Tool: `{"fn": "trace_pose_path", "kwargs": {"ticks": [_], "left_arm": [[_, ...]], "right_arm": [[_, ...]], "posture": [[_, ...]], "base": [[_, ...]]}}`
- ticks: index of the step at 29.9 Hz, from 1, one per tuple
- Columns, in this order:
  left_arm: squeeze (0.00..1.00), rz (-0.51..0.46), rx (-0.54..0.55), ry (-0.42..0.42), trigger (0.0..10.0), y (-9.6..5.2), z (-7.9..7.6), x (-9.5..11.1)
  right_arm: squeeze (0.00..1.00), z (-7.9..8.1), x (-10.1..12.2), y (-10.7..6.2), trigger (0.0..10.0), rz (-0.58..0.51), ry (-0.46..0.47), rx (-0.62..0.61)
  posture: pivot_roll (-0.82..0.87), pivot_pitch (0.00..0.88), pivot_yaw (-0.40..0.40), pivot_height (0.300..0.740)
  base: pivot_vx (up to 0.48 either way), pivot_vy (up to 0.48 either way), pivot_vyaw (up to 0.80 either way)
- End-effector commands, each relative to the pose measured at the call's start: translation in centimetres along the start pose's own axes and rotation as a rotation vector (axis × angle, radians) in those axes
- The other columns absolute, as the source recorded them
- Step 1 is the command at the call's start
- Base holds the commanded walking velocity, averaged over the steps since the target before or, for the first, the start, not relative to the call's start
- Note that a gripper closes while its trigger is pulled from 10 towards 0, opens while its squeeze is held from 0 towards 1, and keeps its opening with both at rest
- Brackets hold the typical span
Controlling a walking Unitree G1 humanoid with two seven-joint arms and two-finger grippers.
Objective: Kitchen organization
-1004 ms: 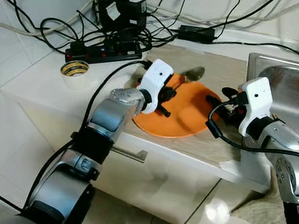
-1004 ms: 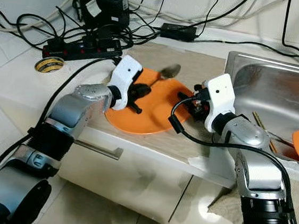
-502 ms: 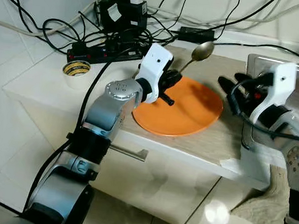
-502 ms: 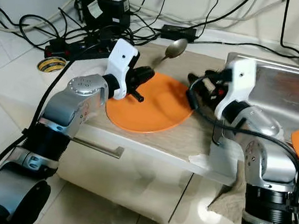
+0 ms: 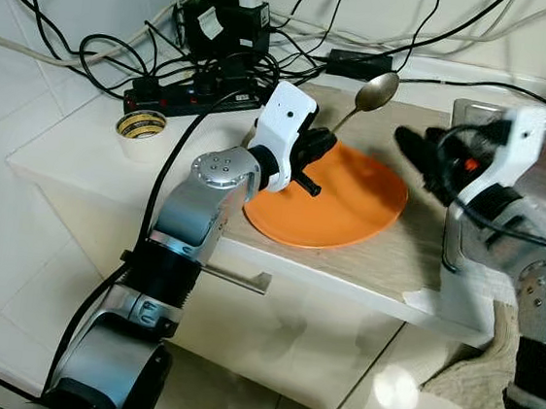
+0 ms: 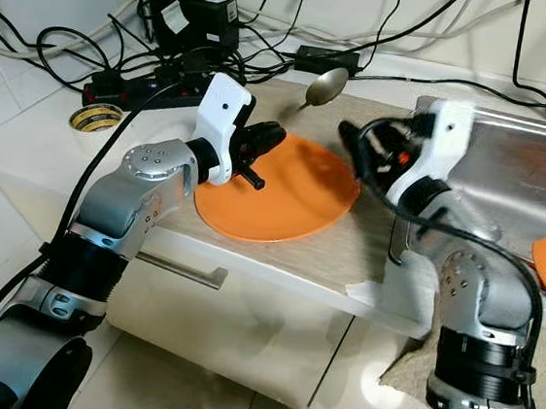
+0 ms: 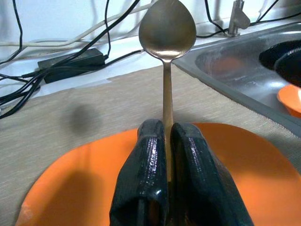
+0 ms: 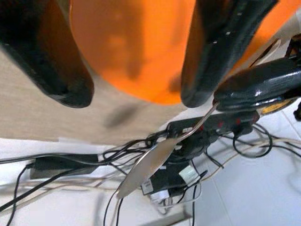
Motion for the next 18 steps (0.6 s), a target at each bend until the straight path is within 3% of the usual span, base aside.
{"fn": "trace_pose_path", "kwargs": {"ticks": [1,11,15,16,18], "left_arm": [[0.0,-0.028,0.009,0.013,0.0,-0.1,0.1,0.5],[0.03,-0.132,0.011,-0.021,0.0,-0.1,-0.4,2.2],[0.04,-0.182,0.001,-0.029,0.0,-0.3,-1.1,2.9],[0.04,-0.182,0.0,-0.031,0.0,-0.3,-1.2,2.8],[0.04,-0.179,-0.002,-0.029,0.0,-0.4,-1.3,2.7]], "right_arm": [[1.0,0.5,0.4,0.0,10.0,-0.005,-0.011,0.013],[1.0,0.4,0.5,0.3,10.0,-0.036,0.062,-0.007],[1.0,0.2,0.8,1.0,10.0,-0.112,0.11,-0.069],[0.0,0.2,0.8,1.2,10.0,-0.123,0.13,-0.072],[0.0,0.6,0.7,1.5,10.0,-0.136,0.156,-0.061]], "posture": [[-0.06,0.0,0.091,0.74],[-0.06,0.0,0.091,0.74],[-0.05,0.0,0.091,0.74],[-0.05,0.0,0.09,0.74],[-0.05,0.0,0.09,0.74]], "base": [[0.0,0.0,0.0],[0.0,0.0,0.0],[0.0,0.0,0.0],[0.0,0.0,0.0],[0.0,0.0,0.0]]}}
Point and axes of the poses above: a point about 5 cm out from each wrist's last joint towards the gripper, its own y axis pointing out of the wrist towards the gripper, its own x axis along the axis of the wrist's last joint, z = x × y, the point moved 1 cm from there along y, pointing out of the wrist towards the gripper, and after that the axes turned 14 degrees about y, right-handed, at the moved point
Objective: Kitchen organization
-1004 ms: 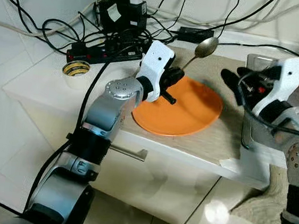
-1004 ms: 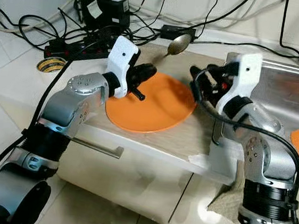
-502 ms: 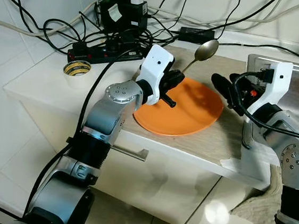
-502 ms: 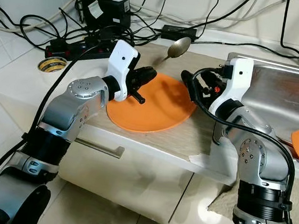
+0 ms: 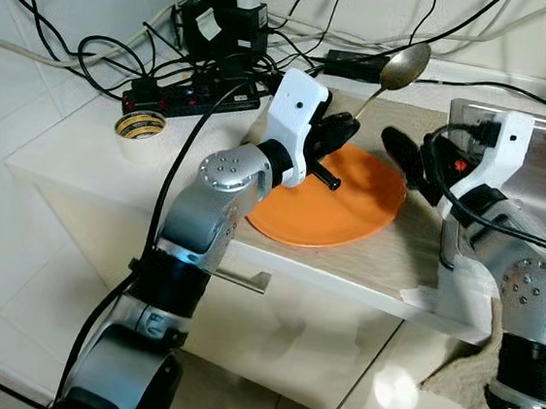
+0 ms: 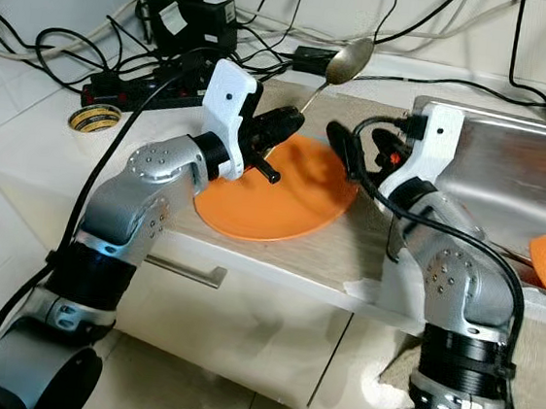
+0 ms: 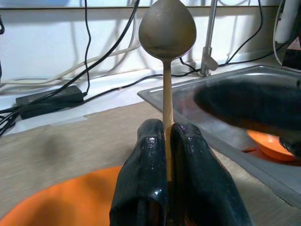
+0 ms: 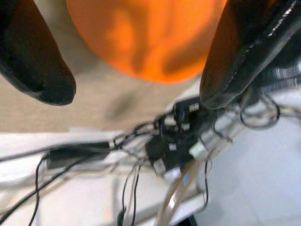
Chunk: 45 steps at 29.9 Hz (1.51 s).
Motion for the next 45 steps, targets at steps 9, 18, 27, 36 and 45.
{"fn": "trace_pose_path", "kwargs": {"ticks": [9,18,27,36,45], "left_arm": [[0.04,-0.012,0.016,0.031,0.0,-0.5,0.2,0.1],[0.04,-0.063,-0.014,0.027,0.0,-0.5,-0.7,0.9],[0.04,-0.135,-0.051,0.02,0.0,-0.9,-1.5,1.9],[0.03,-0.174,-0.089,0.014,0.0,-1.2,-2.6,2.5],[0.03,-0.212,-0.11,0.001,0.0,-1.4,-3.0,3.3]], "right_arm": [[0.0,2.2,-0.5,0.8,10.0,-0.025,0.129,0.087],[0.0,2.2,-0.6,1.9,10.0,-0.068,0.178,0.049],[0.0,2.0,-0.3,2.7,10.0,-0.095,0.135,0.032],[0.0,1.8,-0.5,3.7,10.0,-0.112,0.105,0.011],[0.0,1.2,-1.0,4.2,4.7,-0.11,0.091,-0.035]], "posture": [[-0.05,0.0,0.092,0.74],[-0.04,0.0,0.093,0.74],[-0.04,0.0,0.092,0.74],[-0.03,0.0,0.089,0.74],[-0.03,0.0,0.087,0.74]], "base": [[0.0,0.0,0.0],[0.0,0.0,0.0],[0.0,0.0,0.0],[0.0,0.0,0.0],[0.0,0.0,0.0]]}}
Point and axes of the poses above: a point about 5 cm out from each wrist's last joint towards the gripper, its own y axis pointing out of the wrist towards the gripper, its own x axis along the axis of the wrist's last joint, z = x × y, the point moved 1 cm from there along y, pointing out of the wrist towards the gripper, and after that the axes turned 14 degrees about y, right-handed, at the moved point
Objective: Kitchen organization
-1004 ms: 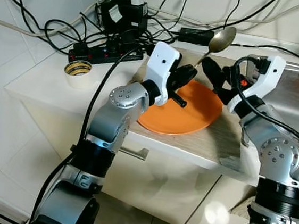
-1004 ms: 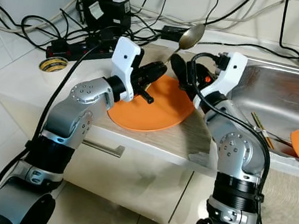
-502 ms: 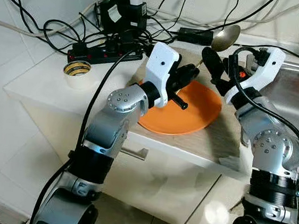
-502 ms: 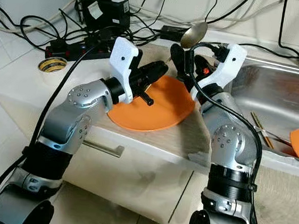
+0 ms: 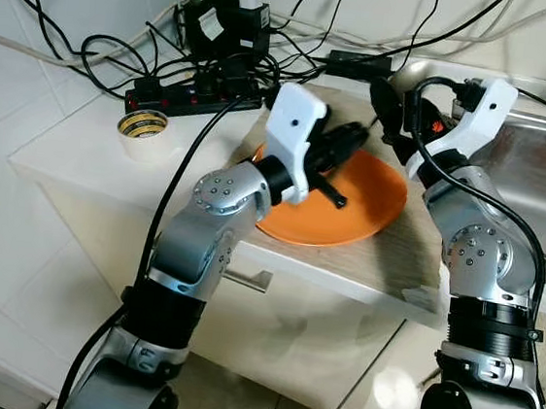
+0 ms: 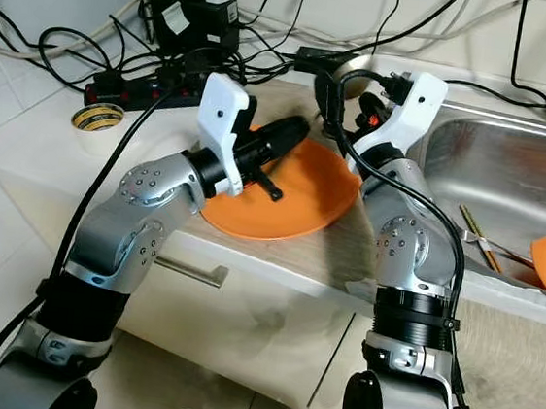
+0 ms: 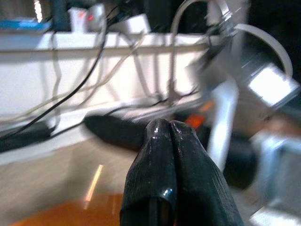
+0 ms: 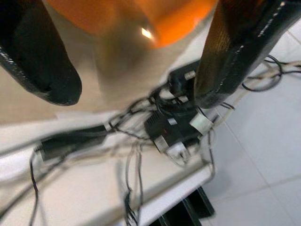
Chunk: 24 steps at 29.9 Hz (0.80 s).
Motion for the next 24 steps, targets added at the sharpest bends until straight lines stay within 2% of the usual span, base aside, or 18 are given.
{"fn": "trace_pose_path", "kwargs": {"ticks": [1,2,3,11,12,14,15,16,17,18,20,21,22,23,24], "left_arm": [[0.03,-0.03,-0.02,0.014,0.0,0.1,-0.2,0.7],[0.03,-0.032,-0.023,0.015,0.0,0.1,-0.3,0.8],[0.03,-0.033,-0.024,0.016,0.0,0.1,-0.3,0.8],[0.03,-0.03,-0.024,0.019,0.0,0.1,-0.3,0.8],[0.0,-0.007,-0.016,0.03,0.0,0.1,0.0,0.5],[0.0,0.001,-0.012,0.033,0.0,0.0,0.0,0.4],[0.0,0.024,-0.008,0.047,0.0,0.1,0.2,0.2],[0.0,0.055,0.005,0.055,1.4,0.1,0.3,-0.2],[0.0,0.076,0.015,0.061,1.4,0.1,0.5,-0.4],[0.0,0.097,0.023,0.063,10.0,0.2,0.7,-0.7],[0.0,0.145,0.024,0.084,10.0,0.1,0.9,-1.5],[0.0,0.145,0.024,0.084,10.0,0.1,0.9,-1.5],[0.0,0.185,0.042,0.09,10.0,0.0,1.2,-2.2],[0.0,0.201,0.051,0.087,10.0,-0.1,1.4,-2.5],[0.0,0.201,0.051,0.087,10.0,-0.1,1.4,-2.5]], "right_arm": [[0.0,0.3,0.5,0.3,5.0,-0.023,-0.009,-0.004],[0.0,0.2,0.5,0.4,4.2,-0.027,-0.008,-0.01],[0.0,0.1,0.5,0.5,0.0,-0.031,-0.008,-0.016],[0.0,-0.1,0.4,0.5,0.0,-0.039,-0.002,-0.018],[0.0,0.0,0.3,0.5,0.0,-0.038,-0.006,-0.01],[0.0,0.0,0.2,0.4,0.0,-0.036,-0.008,-0.003],[0.0,-0.1,0.3,0.3,10.0,-0.037,-0.027,-0.017],[0.0,-0.1,0.4,0.2,10.0,-0.041,-0.054,-0.017],[0.0,-0.1,0.5,0.2,10.0,-0.043,-0.073,-0.015],[0.0,-0.1,0.7,0.1,10.0,-0.053,-0.123,-0.019],[0.0,-0.2,1.2,-0.2,10.0,-0.073,-0.239,-0.028],[0.0,-0.2,1.2,-0.2,10.0,-0.073,-0.239,-0.028],[0.0,-0.1,1.5,-0.7,10.0,-0.08,-0.507,-0.037],[0.0,0.0,1.5,-1.0,10.0,-0.081,-0.63,-0.036],[0.0,0.0,1.5,-1.0,10.0,-0.081,-0.63,-0.036]], "posture": [[-0.03,0.0,0.087,0.74],[-0.03,0.0,0.088,0.74],[-0.03,0.0,0.088,0.74],[-0.03,0.0,0.088,0.74],[-0.03,0.0,0.089,0.74],[-0.03,0.0,0.088,0.74],[-0.03,0.0,0.087,0.74],[-0.03,0.0,0.086,0.74],[-0.03,0.0,0.086,0.74],[-0.03,0.0,0.086,0.74],[-0.03,0.0,0.085,0.74],[-0.03,0.0,0.085,0.74],[-0.03,0.0,0.087,0.74],[-0.03,0.0,0.087,0.74],[-0.03,0.0,0.087,0.74]], "base": [[0.0,0.0,0.0],[0.0,0.0,0.0],[0.0,0.0,0.0],[0.0,0.0,0.0],[0.0,0.0,0.0],[0.0,0.0,0.0],[0.0,0.0,0.0],[0.0,0.0,0.0],[0.0,0.0,0.0],[0.0,0.0,0.0],[0.0,0.0,0.0],[0.0,0.0,0.0],[0.0,0.0,0.0],[0.0,0.0,0.0],[0.0,0.0,0.0]]}}
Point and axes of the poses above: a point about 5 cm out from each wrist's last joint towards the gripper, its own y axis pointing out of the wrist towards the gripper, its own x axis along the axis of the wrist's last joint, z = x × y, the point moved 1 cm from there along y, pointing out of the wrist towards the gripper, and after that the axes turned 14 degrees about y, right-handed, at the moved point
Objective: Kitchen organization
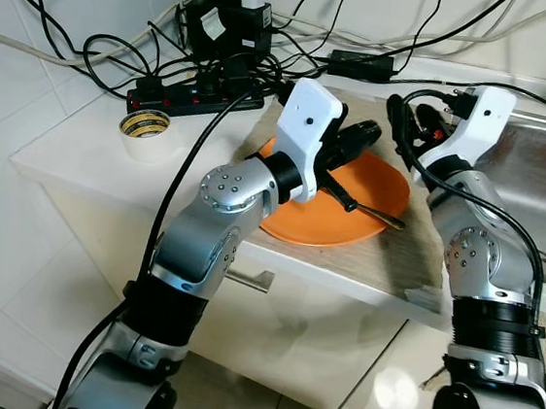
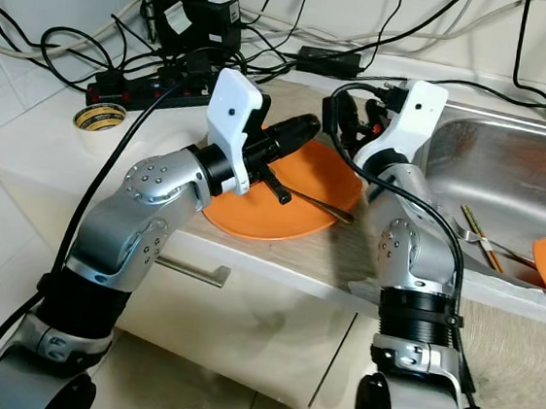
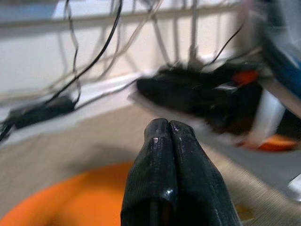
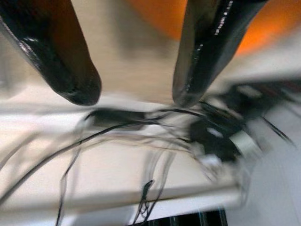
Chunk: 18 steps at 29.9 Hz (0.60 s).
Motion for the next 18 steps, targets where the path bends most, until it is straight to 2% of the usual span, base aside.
{"fn": "trace_pose_path", "kwargs": {"ticks": [1,2,3,8,9,10,11,18], "left_arm": [[0.0,0.036,0.013,0.003,10.0,0.1,0.3,-0.4],[0.0,0.048,0.015,-0.002,10.0,0.0,0.3,-0.5],[0.0,0.12,0.031,-0.047,10.0,0.0,0.5,-1.4],[0.0,0.217,0.065,-0.076,10.0,0.0,0.9,-2.4],[0.48,0.218,0.066,-0.067,10.0,0.1,0.9,-2.4],[0.48,0.218,0.066,-0.067,10.0,0.1,0.9,-2.4],[1.0,0.216,0.067,-0.058,10.0,0.1,0.9,-2.3],[1.0,0.202,0.035,-0.016,10.0,0.1,0.4,-2.4]], "right_arm": [[0.0,0.9,0.6,-0.1,10.0,-0.033,-0.109,0.026],[0.0,0.9,0.6,-0.2,10.0,-0.033,-0.149,0.028],[0.0,1.0,0.4,-0.6,10.0,-0.024,-0.219,0.046],[0.0,0.9,0.4,-1.1,10.0,-0.028,-0.272,0.062],[0.0,0.8,0.6,-1.1,10.0,-0.037,-0.276,0.06],[0.0,0.8,0.6,-1.1,10.0,-0.037,-0.276,0.06],[0.0,0.7,0.7,-1.1,10.0,-0.046,-0.287,0.058],[0.0,0.2,2.1,-0.9,10.0,-0.116,-0.343,0.025]], "posture": [[-0.04,0.0,0.087,0.74],[-0.04,0.0,0.087,0.74],[-0.04,0.0,0.09,0.74],[-0.05,0.0,0.091,0.74],[-0.05,0.0,0.092,0.74],[-0.05,0.0,0.092,0.74],[-0.05,0.0,0.09,0.74],[-0.04,0.0,0.086,0.74]], "base": [[0.0,0.0,0.0],[0.0,0.0,0.0],[0.0,0.0,0.0],[0.0,0.0,0.0],[0.0,0.0,0.0],[0.0,0.0,0.0],[0.0,0.0,0.0],[0.0,0.0,0.0]]}}
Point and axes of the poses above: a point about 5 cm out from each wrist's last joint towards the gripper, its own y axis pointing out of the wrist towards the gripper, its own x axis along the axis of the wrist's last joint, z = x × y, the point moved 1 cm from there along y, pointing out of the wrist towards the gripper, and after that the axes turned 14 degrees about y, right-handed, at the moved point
